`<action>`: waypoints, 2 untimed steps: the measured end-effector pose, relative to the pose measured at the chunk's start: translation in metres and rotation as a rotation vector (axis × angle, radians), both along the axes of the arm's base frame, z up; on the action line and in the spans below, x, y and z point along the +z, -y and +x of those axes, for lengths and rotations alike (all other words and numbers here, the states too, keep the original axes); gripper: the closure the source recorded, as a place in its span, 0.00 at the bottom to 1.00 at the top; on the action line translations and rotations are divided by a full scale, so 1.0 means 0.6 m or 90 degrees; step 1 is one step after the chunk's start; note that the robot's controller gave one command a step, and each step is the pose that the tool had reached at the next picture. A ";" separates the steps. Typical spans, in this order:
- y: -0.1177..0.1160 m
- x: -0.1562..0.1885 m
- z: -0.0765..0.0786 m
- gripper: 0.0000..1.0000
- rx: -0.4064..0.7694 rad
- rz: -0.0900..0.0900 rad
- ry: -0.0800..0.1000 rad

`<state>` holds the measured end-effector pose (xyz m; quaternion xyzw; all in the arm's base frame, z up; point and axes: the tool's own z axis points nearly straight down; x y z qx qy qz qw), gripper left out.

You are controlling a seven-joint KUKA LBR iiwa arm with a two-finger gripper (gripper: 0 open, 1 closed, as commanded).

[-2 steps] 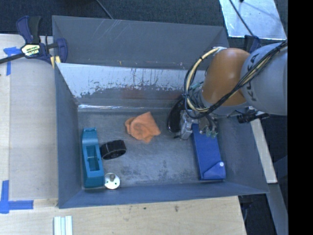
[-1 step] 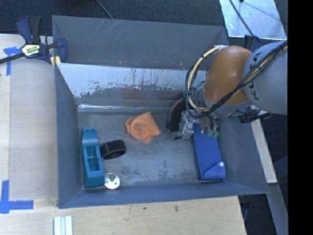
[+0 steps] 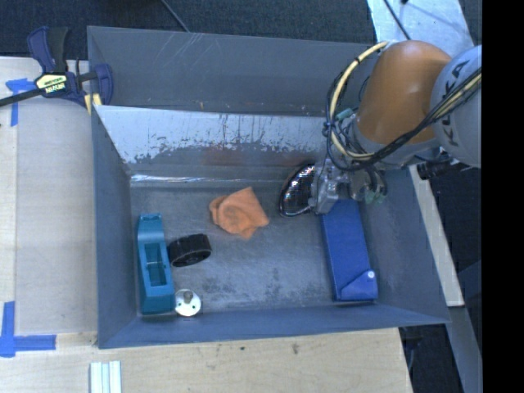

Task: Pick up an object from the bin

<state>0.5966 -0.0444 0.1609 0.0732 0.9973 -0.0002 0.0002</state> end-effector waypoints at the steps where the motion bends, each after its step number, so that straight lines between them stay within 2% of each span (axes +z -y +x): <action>1: 0.063 0.096 -0.078 0.00 -0.008 0.000 0.002; 2: 0.063 0.095 -0.079 0.00 -0.008 0.000 0.002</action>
Offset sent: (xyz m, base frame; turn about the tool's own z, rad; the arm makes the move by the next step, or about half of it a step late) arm 0.0000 0.0000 0.0000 0.0000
